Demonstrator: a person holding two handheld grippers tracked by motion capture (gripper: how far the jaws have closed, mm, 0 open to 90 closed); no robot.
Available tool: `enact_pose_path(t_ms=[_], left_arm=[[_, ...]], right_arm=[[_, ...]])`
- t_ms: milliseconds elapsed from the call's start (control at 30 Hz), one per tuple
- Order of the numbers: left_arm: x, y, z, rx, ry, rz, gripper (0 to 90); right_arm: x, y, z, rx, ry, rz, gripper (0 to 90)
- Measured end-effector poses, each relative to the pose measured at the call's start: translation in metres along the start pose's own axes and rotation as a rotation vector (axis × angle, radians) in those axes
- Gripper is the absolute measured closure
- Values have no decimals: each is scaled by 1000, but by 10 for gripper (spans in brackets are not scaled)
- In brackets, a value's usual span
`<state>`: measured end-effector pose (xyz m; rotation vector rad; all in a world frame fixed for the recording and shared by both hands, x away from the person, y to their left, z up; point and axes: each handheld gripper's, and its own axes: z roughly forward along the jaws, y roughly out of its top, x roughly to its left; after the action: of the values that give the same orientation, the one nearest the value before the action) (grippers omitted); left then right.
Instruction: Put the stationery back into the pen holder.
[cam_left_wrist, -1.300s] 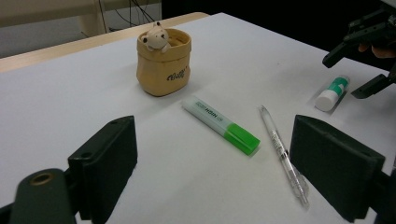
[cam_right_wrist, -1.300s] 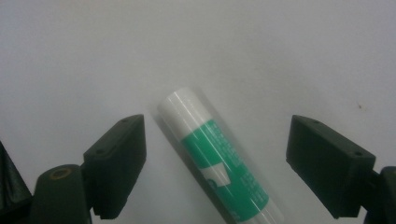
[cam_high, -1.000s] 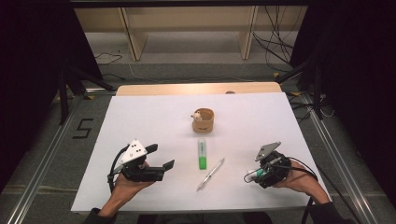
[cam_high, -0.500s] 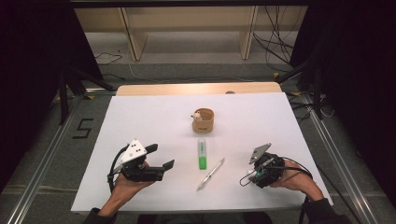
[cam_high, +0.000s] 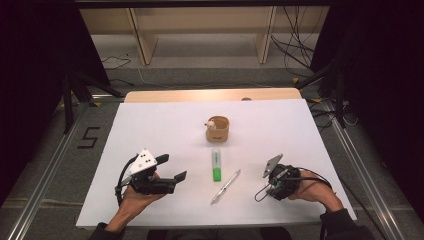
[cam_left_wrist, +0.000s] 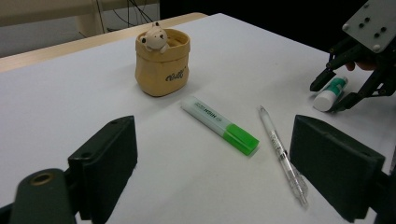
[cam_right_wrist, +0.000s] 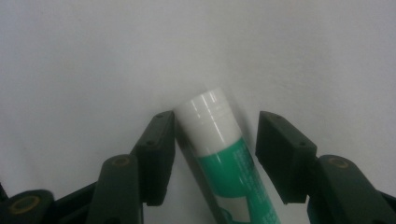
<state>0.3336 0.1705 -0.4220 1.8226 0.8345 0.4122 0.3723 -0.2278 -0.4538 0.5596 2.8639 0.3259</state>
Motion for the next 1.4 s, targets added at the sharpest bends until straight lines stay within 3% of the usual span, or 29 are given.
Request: enact_pose_path(t_ms=[267, 533, 767, 900, 1033, 1167, 1267, 1400], left_arm=[[0, 0, 0, 1, -1, -1, 147], [1, -1, 1, 4, -4, -5, 147], [2, 0, 0, -3, -5, -15, 148], [2, 0, -1, -4, -3, -15, 148], [2, 0, -1, -8, -3, -20, 148], [3, 0, -1, -9, -3, -28, 148], [4, 0, -1, -10, -1, -31, 148], [4, 0, -1, -11, -1, -35, 148]], right_arm=[[0, 4, 1, 18, 16, -17, 545], [0, 9, 1, 48, 21, -73, 637], [1, 9, 0, 51, 17, -124, 656], [1, 9, -7, 17, 3, -107, 658], [-4, 8, -18, -63, -13, -60, 659], [-14, 7, -30, -198, -41, 42, 658], [-24, 7, -38, -346, -66, 182, 658], [-31, 8, -42, -489, -87, 309, 658]])
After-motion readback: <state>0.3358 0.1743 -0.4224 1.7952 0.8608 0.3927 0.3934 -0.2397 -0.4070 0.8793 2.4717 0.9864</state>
